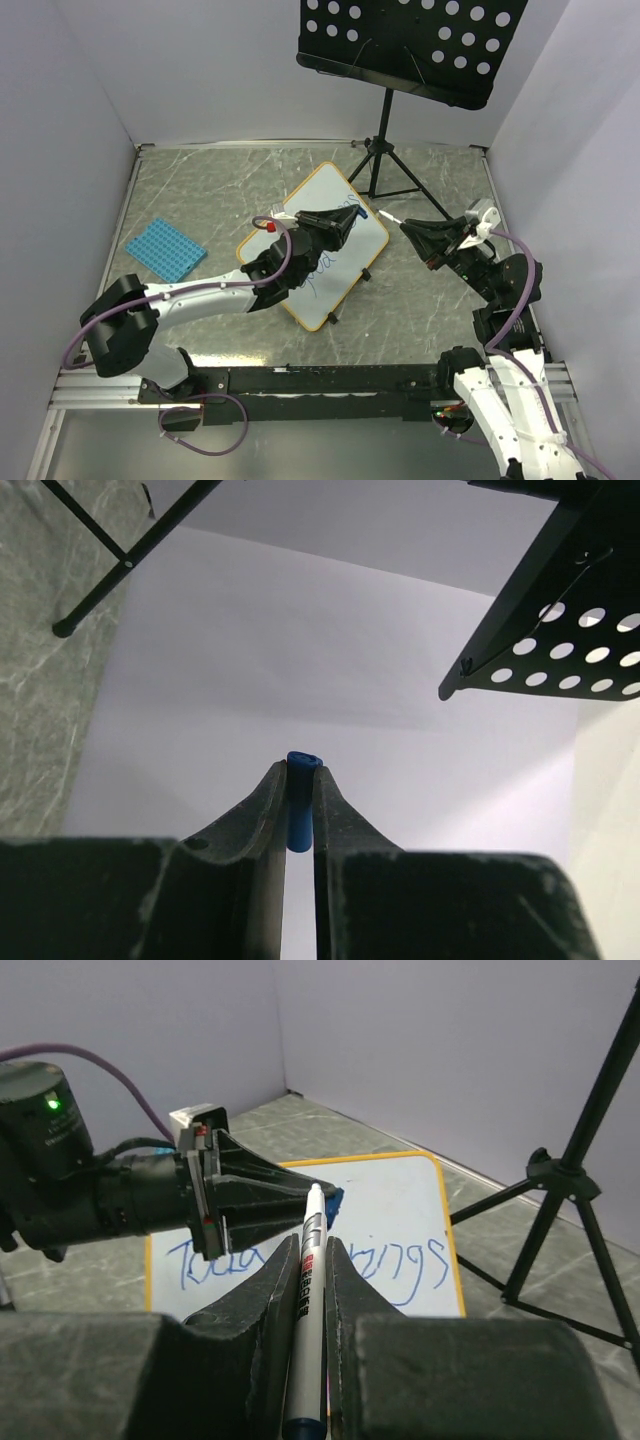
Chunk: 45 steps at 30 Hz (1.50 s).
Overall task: Write a sentence on the whiteboard
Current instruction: Insert the whiteboard marker without the cap into the pen cap.
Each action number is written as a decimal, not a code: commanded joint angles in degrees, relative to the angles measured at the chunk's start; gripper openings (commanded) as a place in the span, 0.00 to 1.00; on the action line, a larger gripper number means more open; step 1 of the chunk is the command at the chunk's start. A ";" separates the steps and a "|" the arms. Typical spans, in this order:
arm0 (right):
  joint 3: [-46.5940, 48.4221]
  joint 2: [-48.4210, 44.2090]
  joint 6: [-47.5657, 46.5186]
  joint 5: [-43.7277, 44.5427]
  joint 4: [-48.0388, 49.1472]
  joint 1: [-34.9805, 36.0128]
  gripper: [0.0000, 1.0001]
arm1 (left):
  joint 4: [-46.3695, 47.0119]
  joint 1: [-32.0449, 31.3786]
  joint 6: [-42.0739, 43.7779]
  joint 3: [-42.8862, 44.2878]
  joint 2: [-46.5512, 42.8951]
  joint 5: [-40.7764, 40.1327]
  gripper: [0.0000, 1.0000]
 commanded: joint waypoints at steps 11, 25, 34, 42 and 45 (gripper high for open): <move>-3.16 -0.80 -5.86 5.28 0.76 2.38 0.00 | 5.34 -0.98 -3.33 5.03 2.61 -1.27 0.07; -3.43 0.17 -6.38 5.45 1.03 2.73 0.00 | 6.04 -1.50 -3.86 6.79 5.33 -0.13 0.07; -4.13 0.35 -7.09 5.54 0.06 2.73 0.00 | 6.04 -1.59 -3.86 6.61 4.72 -0.65 0.07; -3.78 0.70 -7.35 5.72 -0.46 2.82 0.00 | 6.57 -1.59 -4.03 6.17 4.37 -0.83 0.07; -3.69 0.78 -7.53 5.63 -0.99 2.82 0.00 | 6.75 -1.59 -4.12 5.91 4.28 -0.92 0.07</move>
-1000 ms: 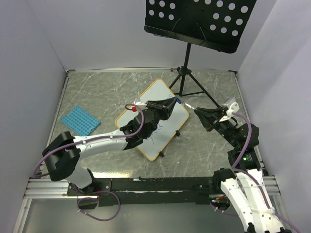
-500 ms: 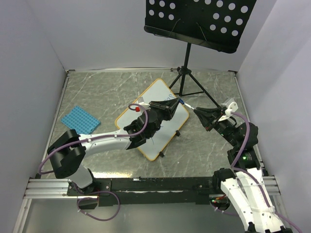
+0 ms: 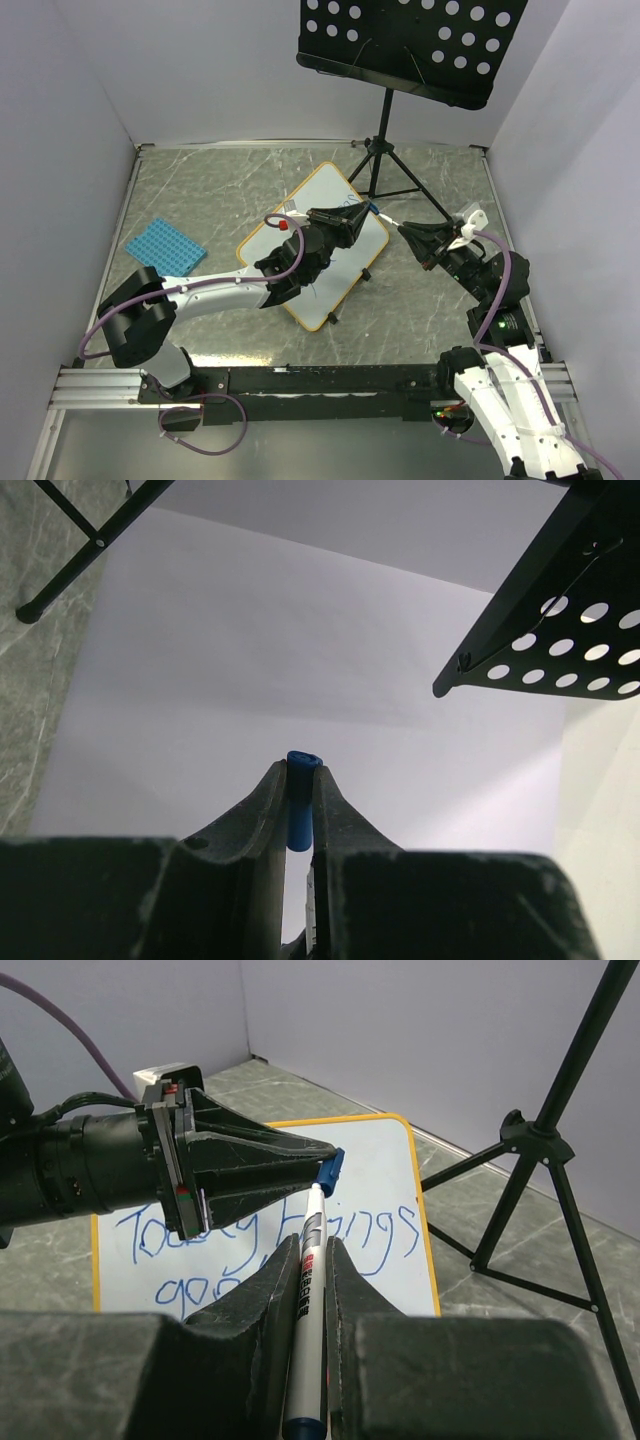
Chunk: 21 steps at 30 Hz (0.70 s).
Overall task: Write a sentence on the whiteboard
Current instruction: Insert the whiteboard marker without the cap into the pen cap.
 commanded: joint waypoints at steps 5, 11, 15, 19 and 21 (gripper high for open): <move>-0.15 0.48 -1.01 1.44 -0.56 0.66 0.00 | 3.93 -0.37 -2.33 1.30 -1.29 -0.28 0.07; 0.03 0.57 -1.10 2.05 -0.29 0.66 0.00 | 4.11 -0.37 -2.24 1.12 -1.56 -0.20 0.07; 0.03 0.66 -1.10 2.32 0.14 0.57 0.00 | 4.28 -0.37 -2.24 0.86 -1.65 -0.11 0.07; -0.15 1.09 -1.01 2.14 0.15 0.66 0.00 | 4.63 -0.37 -2.24 1.30 -1.30 0.33 0.07; -0.15 1.18 -1.01 2.14 0.41 0.57 0.00 | 4.72 -0.37 -2.33 1.56 -0.95 0.68 0.07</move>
